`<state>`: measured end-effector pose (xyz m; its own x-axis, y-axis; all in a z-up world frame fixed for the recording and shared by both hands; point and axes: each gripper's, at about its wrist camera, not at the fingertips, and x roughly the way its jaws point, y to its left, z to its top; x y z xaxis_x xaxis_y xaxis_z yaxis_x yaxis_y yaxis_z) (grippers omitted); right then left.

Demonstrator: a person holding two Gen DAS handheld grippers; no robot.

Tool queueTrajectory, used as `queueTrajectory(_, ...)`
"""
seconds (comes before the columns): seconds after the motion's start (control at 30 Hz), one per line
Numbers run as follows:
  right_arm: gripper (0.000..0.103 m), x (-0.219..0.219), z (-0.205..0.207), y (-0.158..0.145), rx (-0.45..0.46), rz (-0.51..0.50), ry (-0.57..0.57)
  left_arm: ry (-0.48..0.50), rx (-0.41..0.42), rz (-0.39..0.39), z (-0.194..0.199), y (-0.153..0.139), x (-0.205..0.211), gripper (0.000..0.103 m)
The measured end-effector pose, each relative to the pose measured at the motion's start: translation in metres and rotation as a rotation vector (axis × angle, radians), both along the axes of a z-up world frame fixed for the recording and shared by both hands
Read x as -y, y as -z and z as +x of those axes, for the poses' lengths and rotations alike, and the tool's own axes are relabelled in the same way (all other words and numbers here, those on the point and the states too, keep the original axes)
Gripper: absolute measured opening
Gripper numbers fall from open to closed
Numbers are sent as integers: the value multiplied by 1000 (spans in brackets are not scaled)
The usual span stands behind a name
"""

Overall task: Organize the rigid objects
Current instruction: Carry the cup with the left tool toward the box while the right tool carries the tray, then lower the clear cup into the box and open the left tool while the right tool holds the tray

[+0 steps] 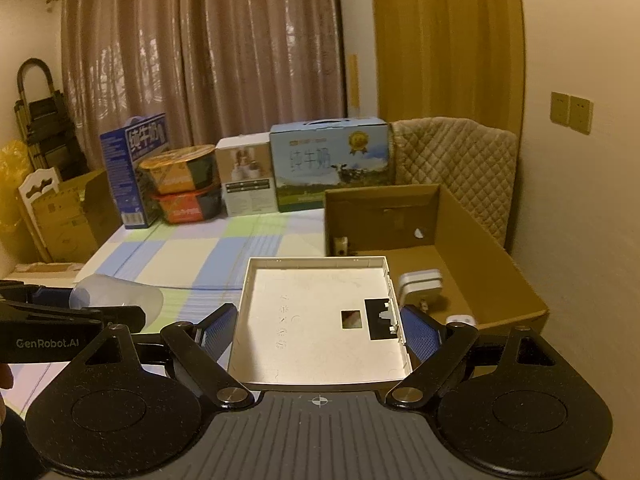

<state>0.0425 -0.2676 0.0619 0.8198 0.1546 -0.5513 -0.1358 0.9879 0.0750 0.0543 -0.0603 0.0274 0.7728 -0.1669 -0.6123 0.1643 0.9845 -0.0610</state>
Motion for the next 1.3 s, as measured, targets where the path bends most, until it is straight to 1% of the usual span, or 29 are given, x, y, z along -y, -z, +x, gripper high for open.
queueTrajectory(0.2,84,21,2,0,-1,-2,39,30,-9,-7,5,3,16,68)
queueTrajectory(0.37,84,44,8,-1,5,-7,84,66,-11,-31,13,1,31,68)
queueTrajectory(0.53,84,78,17,-3,10,-15,152,124,-2,-37,25,-3,59,68)
queueTrajectory(0.67,84,100,29,-2,-1,-25,179,166,3,-41,39,-5,83,68)
queueTrajectory(1.0,84,130,68,10,-43,-17,174,235,-24,-43,82,5,135,68)
queueTrajectory(1.3,84,140,91,22,-66,-11,173,262,-45,-31,110,16,154,68)
